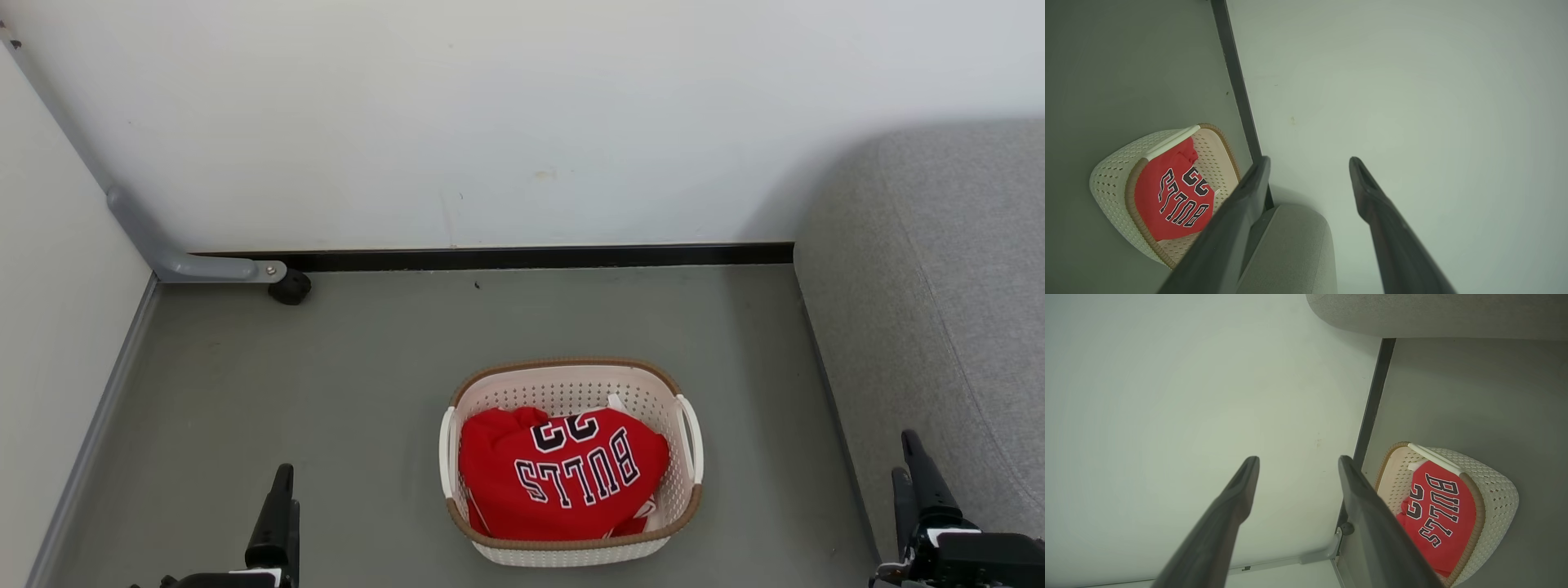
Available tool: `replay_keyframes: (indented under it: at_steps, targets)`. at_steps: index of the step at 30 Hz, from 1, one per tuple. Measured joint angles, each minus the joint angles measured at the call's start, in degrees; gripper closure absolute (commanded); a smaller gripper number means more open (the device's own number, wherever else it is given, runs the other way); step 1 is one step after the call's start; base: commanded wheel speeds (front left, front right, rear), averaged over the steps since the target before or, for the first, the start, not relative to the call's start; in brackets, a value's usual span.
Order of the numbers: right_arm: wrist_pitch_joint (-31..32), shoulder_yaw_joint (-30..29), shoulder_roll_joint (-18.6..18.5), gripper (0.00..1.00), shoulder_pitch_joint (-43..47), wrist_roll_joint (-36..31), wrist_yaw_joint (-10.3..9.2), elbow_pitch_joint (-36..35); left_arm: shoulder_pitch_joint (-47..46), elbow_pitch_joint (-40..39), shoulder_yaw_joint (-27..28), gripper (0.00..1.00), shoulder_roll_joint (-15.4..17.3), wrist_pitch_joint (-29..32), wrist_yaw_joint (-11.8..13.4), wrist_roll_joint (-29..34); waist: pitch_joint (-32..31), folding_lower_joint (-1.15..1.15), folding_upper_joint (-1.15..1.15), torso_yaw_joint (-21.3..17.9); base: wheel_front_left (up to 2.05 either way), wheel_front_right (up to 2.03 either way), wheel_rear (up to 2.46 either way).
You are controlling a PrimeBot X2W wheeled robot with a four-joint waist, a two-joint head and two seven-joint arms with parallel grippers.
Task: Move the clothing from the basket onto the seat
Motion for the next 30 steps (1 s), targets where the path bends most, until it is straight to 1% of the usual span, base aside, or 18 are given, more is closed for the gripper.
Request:
replay_keyframes:
  at_steps: [3,10,21,25,26,30]
  targets:
    - [-0.5,0.6,-0.3,0.0,-0.4,-0.9,0.0,-0.1,-0.2,0.2,-0.2,0.0,0.0,-0.4,0.0,0.3,0.0,0.0,0.0,0.0,0.0,0.0,0.0]
    - [-1.8,2.3,-1.1,0.0,-0.7,-4.7,0.0,-0.2,-1.1,0.8,-0.8,0.0,0.1,-1.7,0.0,3.8,0.0,0.0,0.0,0.1,0.0,0.0,0.0]
    - [-4.1,4.0,-2.7,0.0,-2.0,-13.0,0.0,-0.4,-2.4,1.8,-2.2,0.0,0.9,-4.0,-0.1,10.9,0.0,0.0,0.0,0.2,0.0,0.0,0.0]
    - [-5.0,4.5,-3.2,0.0,-2.8,-16.1,0.0,-0.5,-2.6,2.3,-2.4,0.0,1.1,-5.0,-0.1,14.5,0.1,0.0,0.0,0.3,0.0,0.0,0.0]
    - [-5.2,4.9,-3.5,0.0,-3.0,-18.0,0.0,-0.6,-2.8,2.5,-2.7,0.0,1.2,-5.3,-0.1,16.7,0.1,0.0,0.0,0.3,0.0,0.0,0.0]
    - [-6.1,5.9,-4.2,0.0,-3.2,-21.9,0.0,-0.6,-3.4,2.6,-3.3,0.0,1.7,-6.0,0.0,20.9,0.2,0.0,0.0,0.3,0.0,0.0,0.0]
